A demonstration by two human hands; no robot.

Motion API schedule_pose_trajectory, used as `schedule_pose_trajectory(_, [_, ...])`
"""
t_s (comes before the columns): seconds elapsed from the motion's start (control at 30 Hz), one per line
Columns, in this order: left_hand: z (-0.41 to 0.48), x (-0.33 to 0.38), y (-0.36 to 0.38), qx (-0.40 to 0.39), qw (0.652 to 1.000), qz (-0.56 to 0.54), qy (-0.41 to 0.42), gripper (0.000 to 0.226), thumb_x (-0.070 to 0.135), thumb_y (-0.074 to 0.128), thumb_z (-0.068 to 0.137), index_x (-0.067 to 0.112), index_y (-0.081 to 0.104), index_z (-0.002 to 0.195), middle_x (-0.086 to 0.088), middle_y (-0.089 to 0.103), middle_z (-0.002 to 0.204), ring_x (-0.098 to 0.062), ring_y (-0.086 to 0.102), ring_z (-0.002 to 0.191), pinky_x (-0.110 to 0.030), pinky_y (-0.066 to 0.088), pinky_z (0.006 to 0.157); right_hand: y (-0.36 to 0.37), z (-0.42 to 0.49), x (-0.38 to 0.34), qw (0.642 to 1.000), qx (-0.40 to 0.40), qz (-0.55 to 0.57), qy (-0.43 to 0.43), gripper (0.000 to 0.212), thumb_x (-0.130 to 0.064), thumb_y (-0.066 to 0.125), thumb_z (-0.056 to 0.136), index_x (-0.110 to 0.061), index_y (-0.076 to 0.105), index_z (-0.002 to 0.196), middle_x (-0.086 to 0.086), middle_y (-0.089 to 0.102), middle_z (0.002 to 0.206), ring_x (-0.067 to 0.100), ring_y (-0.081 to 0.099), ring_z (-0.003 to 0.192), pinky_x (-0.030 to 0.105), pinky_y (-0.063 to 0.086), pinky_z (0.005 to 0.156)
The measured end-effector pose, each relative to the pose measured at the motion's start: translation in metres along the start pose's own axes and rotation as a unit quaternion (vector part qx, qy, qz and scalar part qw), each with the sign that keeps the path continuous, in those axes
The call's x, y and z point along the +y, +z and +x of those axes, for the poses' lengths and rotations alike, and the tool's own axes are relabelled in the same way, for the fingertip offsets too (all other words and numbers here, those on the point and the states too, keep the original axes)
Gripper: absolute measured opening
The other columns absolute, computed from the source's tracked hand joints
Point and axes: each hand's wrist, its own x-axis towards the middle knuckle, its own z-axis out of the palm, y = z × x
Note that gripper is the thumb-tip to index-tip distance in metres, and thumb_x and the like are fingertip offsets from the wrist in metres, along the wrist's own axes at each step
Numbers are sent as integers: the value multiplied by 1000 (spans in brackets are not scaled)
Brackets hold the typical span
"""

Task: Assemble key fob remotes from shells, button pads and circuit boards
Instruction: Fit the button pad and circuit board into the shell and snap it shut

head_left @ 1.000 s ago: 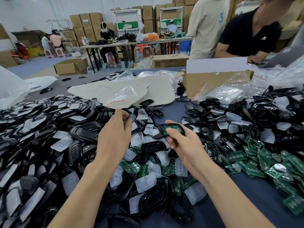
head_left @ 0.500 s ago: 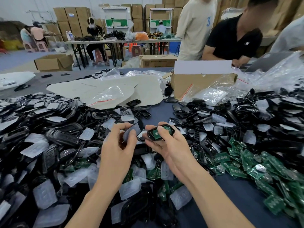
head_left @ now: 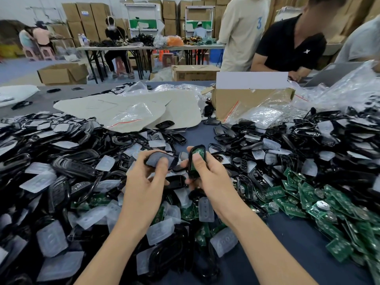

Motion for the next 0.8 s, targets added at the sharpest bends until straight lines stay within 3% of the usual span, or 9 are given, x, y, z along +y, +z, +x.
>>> schedule_pose_trajectory(0.07, [-1,-1,2,-20,1000,10,-3,7,24,53,101,28,57,106,20,69,87,-2,65,72,-14,49,62,1,0,1,1000,-10,23,5,20,-27,46,108,-28,66,107,-5,73,92,11,64,69,23,53,59])
schedule_pose_trajectory(0.17, [-1,-3,4,-41,999,24,-4,23,26,49,102,33,49,123,23,69,87,-3,64,72,-18,52,65,1,1,1,999,-19,40,5,17,-23,51,104,-23,68,102,1,74,97,16,70,77,23,56,65])
schedule_pose_trajectory(0.33, [-2,-8,1,-44,992,117,35,39,50,39,97,35,45,132,21,63,83,-4,60,72,-16,46,64,-4,3,4,1000,-14,-22,-11,17,-28,56,96,-24,73,99,-4,77,100,13,73,87,28,61,71])
schedule_pose_trajectory(0.47, [-3,-11,1,-36,981,179,69,50,56,38,95,30,47,136,15,60,80,-1,56,68,-17,44,62,-4,3,5,999,-23,-39,-10,15,-25,57,97,-18,70,96,-2,70,88,8,70,77,29,62,72])
schedule_pose_trajectory(0.57, [-3,-14,0,-28,977,196,81,46,58,37,95,36,44,135,15,60,82,-3,57,70,-21,43,58,-3,3,5,999,-23,-47,-15,15,-20,57,98,-12,69,97,1,67,85,7,68,72,28,61,68])
schedule_pose_trajectory(0.67, [-3,-14,0,-25,976,199,87,40,57,38,95,41,40,131,15,62,82,-5,59,70,-24,46,57,-2,2,3,998,-27,-61,-14,15,-17,57,100,-10,70,99,-6,67,79,6,67,67,37,64,70])
schedule_pose_trajectory(0.8, [-3,-12,0,-21,974,207,90,39,54,41,96,38,42,131,28,59,97,-4,62,73,-26,47,63,-1,-1,0,995,-30,-92,-21,15,-17,57,100,-13,71,97,-16,65,70,6,67,62,47,61,74])
